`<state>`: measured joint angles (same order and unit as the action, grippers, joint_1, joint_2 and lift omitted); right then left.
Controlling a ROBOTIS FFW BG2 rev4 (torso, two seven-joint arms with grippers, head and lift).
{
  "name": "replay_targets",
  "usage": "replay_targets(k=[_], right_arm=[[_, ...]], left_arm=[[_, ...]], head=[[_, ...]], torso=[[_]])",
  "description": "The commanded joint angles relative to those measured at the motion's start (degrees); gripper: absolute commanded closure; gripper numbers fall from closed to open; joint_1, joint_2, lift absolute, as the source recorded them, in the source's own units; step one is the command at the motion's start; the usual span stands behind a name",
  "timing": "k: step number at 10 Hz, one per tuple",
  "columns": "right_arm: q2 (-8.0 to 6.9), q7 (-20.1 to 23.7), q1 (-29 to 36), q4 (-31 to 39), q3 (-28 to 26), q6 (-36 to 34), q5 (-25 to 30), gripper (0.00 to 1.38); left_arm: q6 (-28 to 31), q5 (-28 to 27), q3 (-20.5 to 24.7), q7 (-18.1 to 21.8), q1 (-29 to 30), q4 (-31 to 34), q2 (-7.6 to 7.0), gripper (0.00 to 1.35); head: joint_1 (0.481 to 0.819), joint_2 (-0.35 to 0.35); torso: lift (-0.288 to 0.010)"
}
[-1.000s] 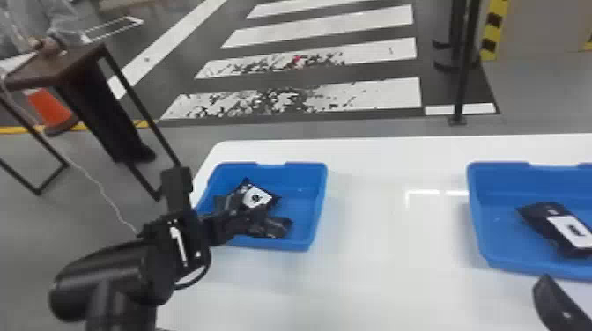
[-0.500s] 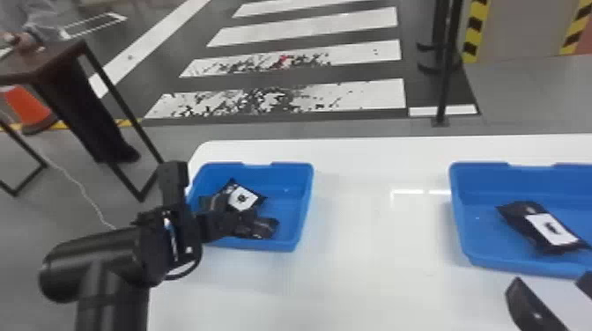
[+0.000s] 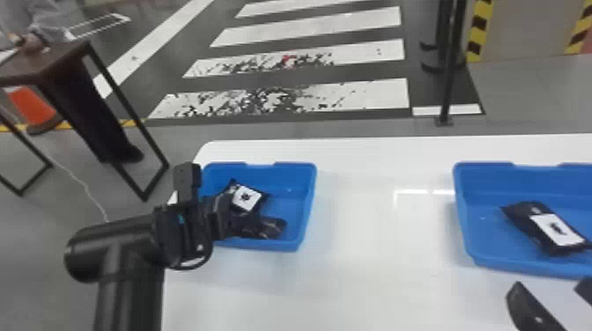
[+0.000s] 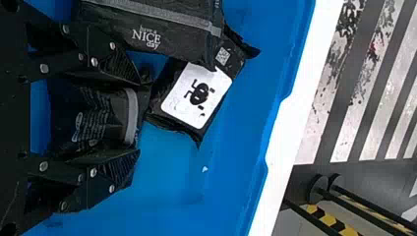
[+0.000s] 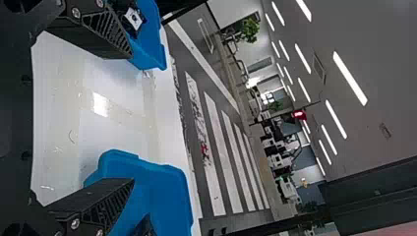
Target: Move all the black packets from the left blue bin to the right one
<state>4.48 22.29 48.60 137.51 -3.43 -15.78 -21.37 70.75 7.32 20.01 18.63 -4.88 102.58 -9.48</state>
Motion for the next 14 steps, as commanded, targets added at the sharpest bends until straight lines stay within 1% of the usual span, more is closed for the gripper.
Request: replay_targets(k=[1, 2, 3, 4, 5, 7, 8, 9, 10, 12, 14], right_arm=[[0.0, 0.04, -0.09, -0.33, 0.0, -0.25, -0.45, 0.13], [0.0, 0.04, -0.09, -0.47, 0.0, -0.25, -0.91, 0.13], [0.0, 0.04, -0.09, -0.47, 0.0, -0.39, -1.02, 0.13], [0.0, 0.13, -0.09, -0.47, 0.0, -0.39, -1.13, 0.13], [0.0, 0.13, -0.09, -0.47, 0.0, -0.39, -1.13, 0.13], [0.09, 0.21, -0.37, -0.47, -0.23, -0.39, -1.59, 0.13], [0.26, 0.3, -0.79, -0.47, -0.11, -0.39, -1.59, 0.13], [0.26, 0.65, -1.35, -0.61, -0.11, -0.39, -1.71, 0.13], [0.26, 1.18, -2.2, -0.89, -0.11, -0.53, -2.28, 0.13], [0.26, 2.5, -4.59, -1.17, 0.23, -2.35, -3.76, 0.13], [0.26, 4.08, -7.68, -2.58, 1.26, -5.03, -6.62, 0.13]], left_arm=[[0.55, 0.1, -0.13, 0.0, -0.04, -0.84, -0.01, 1.14], [0.97, -0.47, -0.59, 0.09, 0.24, -0.84, -0.1, 1.22], [0.83, -0.47, -0.59, 0.18, 0.66, -0.84, -0.19, 1.21], [-0.86, -0.7, -0.7, 0.7, 1.22, -0.84, -0.19, 1.21], [-2.83, 1.13, -0.59, 1.58, 2.06, -0.13, -0.19, 1.21], [-5.08, 5.47, -0.59, 2.73, 4.88, 5.35, -0.1, 1.21], [-6.48, 7.99, -0.59, 3.17, 6.85, 8.87, -0.01, 1.21], [-7.61, 11.07, -0.59, 3.43, 9.8, 13.37, 0.16, 1.21], [-8.88, 14.39, -0.82, 3.78, 13.31, 17.59, 0.69, 1.21], [-10.98, 19.41, -2.76, 4.92, 17.96, 23.49, 1.66, 1.21], [-11.83, 23.07, -5.5, 5.89, 21.05, 27.01, 2.27, 1.21]], head=[[0.695, 0.295], [0.695, 0.294], [0.695, 0.294], [0.695, 0.295], [0.695, 0.297], [0.695, 0.285], [0.695, 0.267], [0.695, 0.25], [0.695, 0.232], [0.695, 0.183], [0.695, 0.14]], torso=[[-0.14], [-0.14], [-0.14], [-0.14], [-0.14], [-0.14], [-0.14], [-0.14], [-0.14], [-0.14], [-0.14]])
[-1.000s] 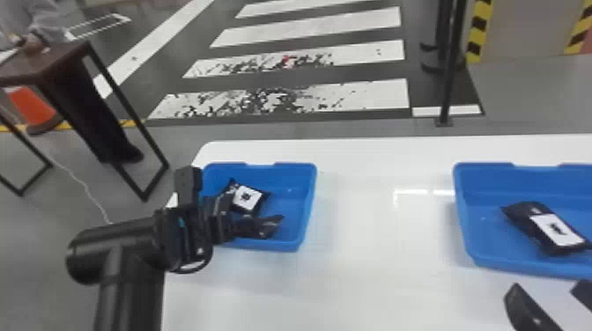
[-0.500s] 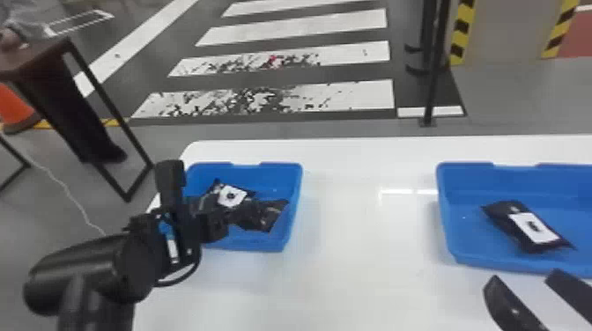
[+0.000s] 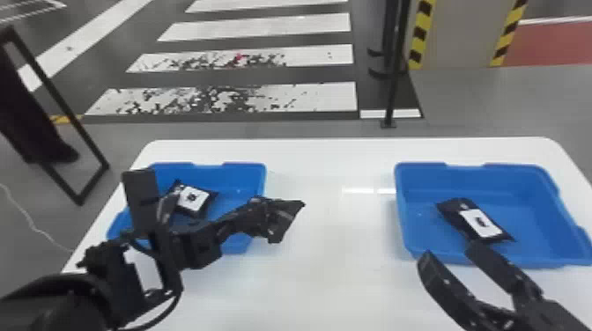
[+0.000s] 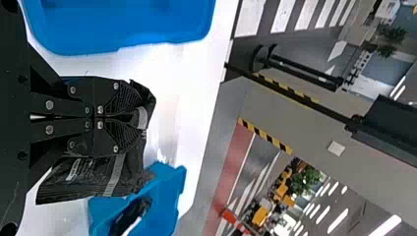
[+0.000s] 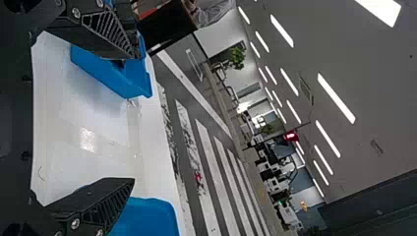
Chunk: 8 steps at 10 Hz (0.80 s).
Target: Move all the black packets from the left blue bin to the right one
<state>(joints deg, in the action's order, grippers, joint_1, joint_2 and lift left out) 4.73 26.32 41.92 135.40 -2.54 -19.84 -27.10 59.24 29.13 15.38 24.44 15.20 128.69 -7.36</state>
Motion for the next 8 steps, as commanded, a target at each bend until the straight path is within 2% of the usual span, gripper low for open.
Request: replay_targets(k=[1, 3, 8], right_arm=[[0.01, 0.92, -2.69, -2.16, 1.05, -2.24, -3.06, 0.13], [0.01, 2.07, -6.21, -5.12, 2.42, -4.06, -5.23, 0.14], [0.28, 2.24, -10.15, -8.21, 4.14, -6.88, -7.63, 0.15]], left_arm=[[-0.61, 2.41, -2.24, 0.17, 1.95, 2.02, 0.42, 1.21], [-0.61, 4.69, -5.44, 0.44, 2.8, 2.72, 0.42, 1.21], [0.66, 7.55, -10.47, 1.05, 1.95, 2.72, 0.24, 1.21]], head=[[0.695, 0.115], [0.695, 0.085], [0.695, 0.022]], torso=[[-0.14], [-0.14], [-0.14]])
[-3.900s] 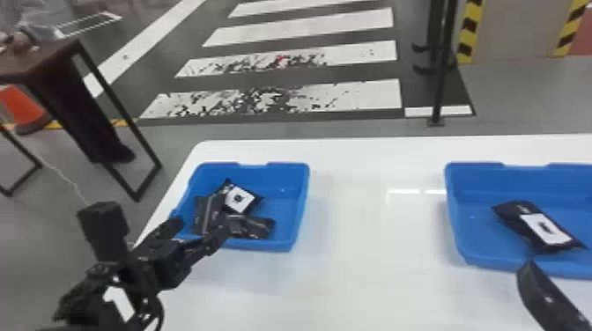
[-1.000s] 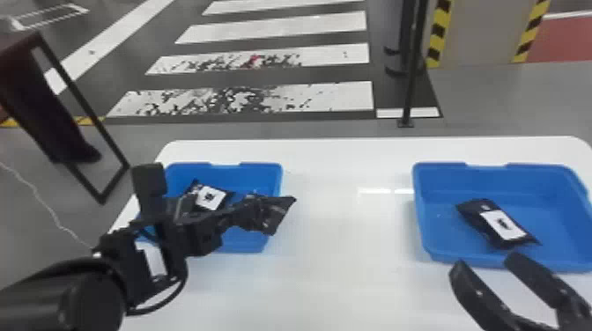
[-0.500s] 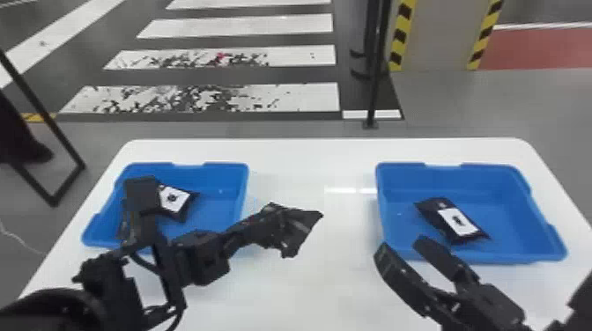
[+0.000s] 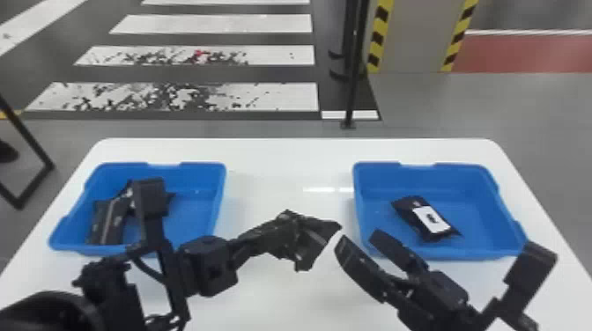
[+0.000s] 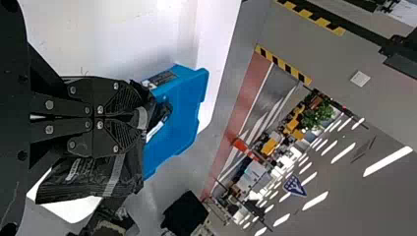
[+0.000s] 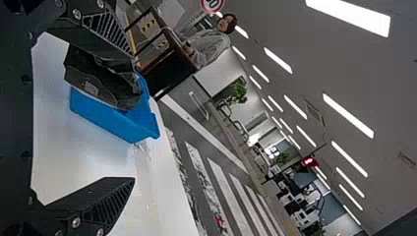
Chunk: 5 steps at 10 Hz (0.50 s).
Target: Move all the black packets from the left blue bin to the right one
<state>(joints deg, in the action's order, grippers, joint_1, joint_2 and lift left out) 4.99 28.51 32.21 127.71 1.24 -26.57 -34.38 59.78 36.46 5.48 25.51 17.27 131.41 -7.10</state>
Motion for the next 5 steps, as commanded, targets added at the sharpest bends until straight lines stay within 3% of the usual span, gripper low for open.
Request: replay_targets(k=[1, 3, 4, 5], right_arm=[[0.29, 0.06, -1.13, -0.79, 1.27, -0.43, -0.7, 0.16], [0.73, -0.03, -2.4, -1.21, 2.76, -0.43, -1.5, 0.2], [0.73, -0.03, -2.68, -1.64, 2.87, -1.55, -1.61, 0.41], [0.73, -0.03, -2.82, -1.92, 2.87, -4.5, -2.41, 0.88]], left_arm=[[0.4, 0.33, -1.37, 0.15, -0.26, 0.0, -0.02, 1.21], [1.1, 0.56, -2.51, 0.15, -0.4, 0.0, -0.11, 1.21], [1.39, 0.9, -2.86, 0.15, -0.4, 0.0, -0.11, 1.21], [1.39, 1.02, -3.09, 0.15, -0.4, 0.0, -0.11, 1.21]], head=[[0.695, 0.013], [0.695, 0.01], [0.695, 0.011], [0.695, 0.012]], torso=[[-0.14], [-0.14], [-0.14], [-0.14]])
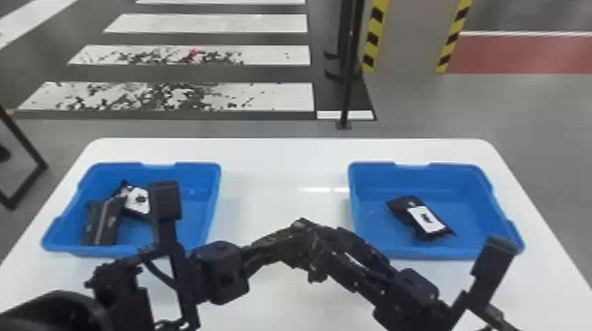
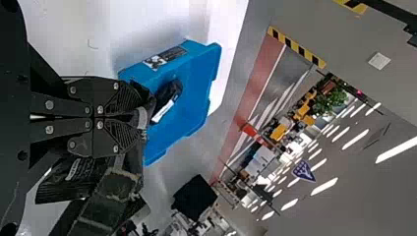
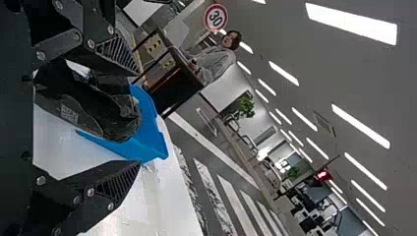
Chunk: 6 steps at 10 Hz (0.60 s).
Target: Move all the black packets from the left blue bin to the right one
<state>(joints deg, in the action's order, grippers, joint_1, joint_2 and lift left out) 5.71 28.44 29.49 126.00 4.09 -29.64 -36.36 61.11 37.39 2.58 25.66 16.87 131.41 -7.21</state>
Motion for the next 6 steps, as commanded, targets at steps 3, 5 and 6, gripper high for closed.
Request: replay_targets(k=[3, 5, 6], right_arm=[[0.0, -0.05, -0.1, -0.21, 0.02, -0.59, 0.03, 1.28], [0.09, -0.14, -0.1, -0.35, -0.2, -0.17, -0.08, 1.28], [0.0, -0.14, -0.1, -0.35, -0.43, -0.03, -0.08, 1.28]], left_arm=[[-0.51, 0.43, -0.3, 0.0, 0.0, 0.0, 0.0, 1.21], [-3.32, 1.57, 0.5, -0.18, 0.98, 0.0, 0.44, 1.02], [-6.27, 1.8, 1.99, -0.35, 1.97, 0.0, 1.23, 0.58]], head=[[0.695, 0.02], [0.695, 0.012], [0.695, 0.012]], torso=[[-0.14], [-0.14], [-0.14]])
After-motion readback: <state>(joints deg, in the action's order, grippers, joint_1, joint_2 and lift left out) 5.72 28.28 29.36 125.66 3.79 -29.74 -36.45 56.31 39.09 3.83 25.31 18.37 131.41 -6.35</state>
